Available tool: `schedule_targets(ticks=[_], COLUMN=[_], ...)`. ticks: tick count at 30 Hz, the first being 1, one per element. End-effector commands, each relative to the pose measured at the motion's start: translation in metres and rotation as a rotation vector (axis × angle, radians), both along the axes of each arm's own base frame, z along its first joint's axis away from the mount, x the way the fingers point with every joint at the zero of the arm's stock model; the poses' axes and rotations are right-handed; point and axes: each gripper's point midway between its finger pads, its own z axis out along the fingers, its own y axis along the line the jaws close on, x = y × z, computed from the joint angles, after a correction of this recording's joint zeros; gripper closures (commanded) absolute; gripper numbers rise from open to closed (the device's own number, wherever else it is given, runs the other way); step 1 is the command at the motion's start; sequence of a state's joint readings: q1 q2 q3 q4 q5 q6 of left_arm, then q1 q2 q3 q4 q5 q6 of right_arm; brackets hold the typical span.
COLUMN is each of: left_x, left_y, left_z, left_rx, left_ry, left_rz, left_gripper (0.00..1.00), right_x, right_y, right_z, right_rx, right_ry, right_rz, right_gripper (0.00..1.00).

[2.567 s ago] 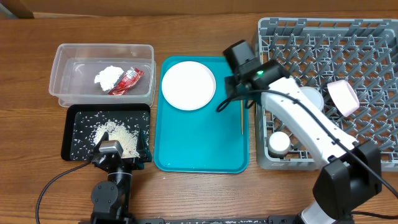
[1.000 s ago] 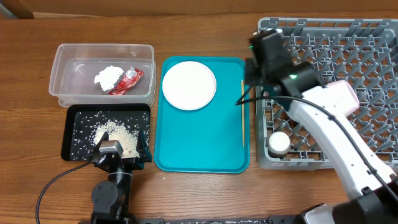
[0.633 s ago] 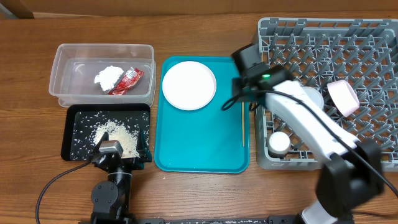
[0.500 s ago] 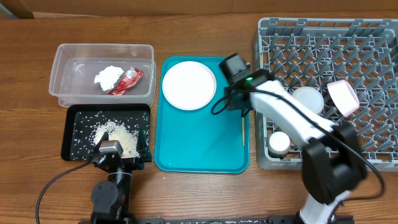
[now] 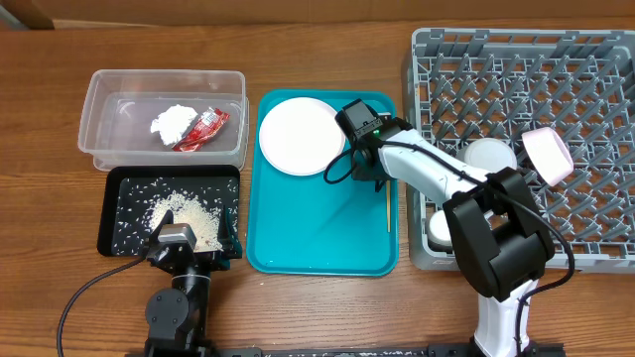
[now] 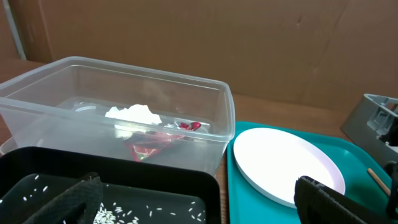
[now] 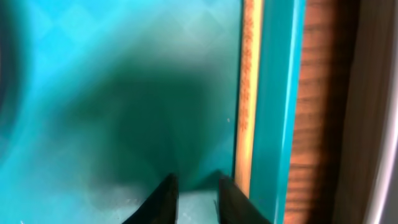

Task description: Sort waste into correct bins and load items into the dishwasher

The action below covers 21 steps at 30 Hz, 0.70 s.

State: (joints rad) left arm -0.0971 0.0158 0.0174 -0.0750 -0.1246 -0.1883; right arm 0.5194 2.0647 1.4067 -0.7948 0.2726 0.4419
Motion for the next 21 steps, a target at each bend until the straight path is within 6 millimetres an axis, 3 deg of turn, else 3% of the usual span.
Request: schedule_targets(ticks=[1,6,12,21], left_x=[0.000,0.000,0.000,0.000], left_y=[0.004,0.004,0.004,0.003], left_z=[-0.001,-0.001,-0.001,-0.001], left_rx=[-0.014,-0.014,-0.014,-0.014], left_ry=[-0.006,-0.006,-0.006,-0.006], left_rz=[0.018,0.018,0.018,0.018], left_gripper=[0.00,0.00,0.00,0.00], right_x=[-0.012,-0.005,0.005,0.001], right_y=[-0.004,-0.014,-0.011,0.010], right_z=[-0.020,0.003,0.036,0.038], right_rx=[-0.011,-0.068,-0.046,-0.013], right_ry=[0.060,-0.002,-0.097,-0.089], right_rz=[-0.010,-0.004,-0.007,0.100], right_gripper=[0.72,0.69,0.64,0.64])
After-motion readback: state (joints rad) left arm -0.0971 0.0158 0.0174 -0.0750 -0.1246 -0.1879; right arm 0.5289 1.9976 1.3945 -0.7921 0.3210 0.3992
